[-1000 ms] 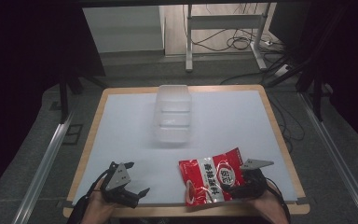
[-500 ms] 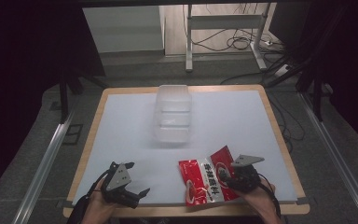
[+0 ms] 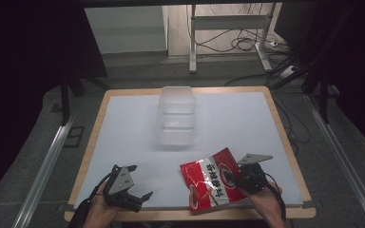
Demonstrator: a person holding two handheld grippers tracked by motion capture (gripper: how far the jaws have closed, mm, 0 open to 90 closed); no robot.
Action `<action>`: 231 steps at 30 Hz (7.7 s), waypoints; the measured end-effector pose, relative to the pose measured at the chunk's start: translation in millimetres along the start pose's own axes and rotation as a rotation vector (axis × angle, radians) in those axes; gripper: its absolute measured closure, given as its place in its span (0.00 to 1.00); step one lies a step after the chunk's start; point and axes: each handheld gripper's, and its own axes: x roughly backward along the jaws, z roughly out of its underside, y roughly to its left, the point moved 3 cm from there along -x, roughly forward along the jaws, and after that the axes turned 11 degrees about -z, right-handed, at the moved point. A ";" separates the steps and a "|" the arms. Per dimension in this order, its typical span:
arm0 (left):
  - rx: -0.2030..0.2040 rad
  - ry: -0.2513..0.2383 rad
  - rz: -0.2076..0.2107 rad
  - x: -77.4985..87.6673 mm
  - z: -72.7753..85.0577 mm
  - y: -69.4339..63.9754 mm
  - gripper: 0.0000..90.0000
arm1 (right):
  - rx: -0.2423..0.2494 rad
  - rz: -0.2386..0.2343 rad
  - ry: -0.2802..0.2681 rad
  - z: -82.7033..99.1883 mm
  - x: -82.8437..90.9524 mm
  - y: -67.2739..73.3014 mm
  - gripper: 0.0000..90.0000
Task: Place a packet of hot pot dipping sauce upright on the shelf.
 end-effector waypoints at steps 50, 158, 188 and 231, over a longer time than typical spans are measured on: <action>0.028 -0.021 -0.008 3.2 -1.0 4.0 0.00 | 0.149 0.074 -0.078 -112.4 69.6 11.5 0.98; 0.033 -0.012 0.001 4.6 -1.0 3.0 0.00 | 0.256 -0.052 0.104 -268.9 -112.8 6.7 0.92; 0.043 -0.014 0.008 3.4 -0.6 2.4 0.00 | 0.310 -0.035 0.003 -266.8 -85.0 11.7 0.23; 0.034 -0.017 0.014 3.1 -0.9 1.3 0.00 | 0.320 -0.045 -0.050 -225.0 -45.7 10.9 0.01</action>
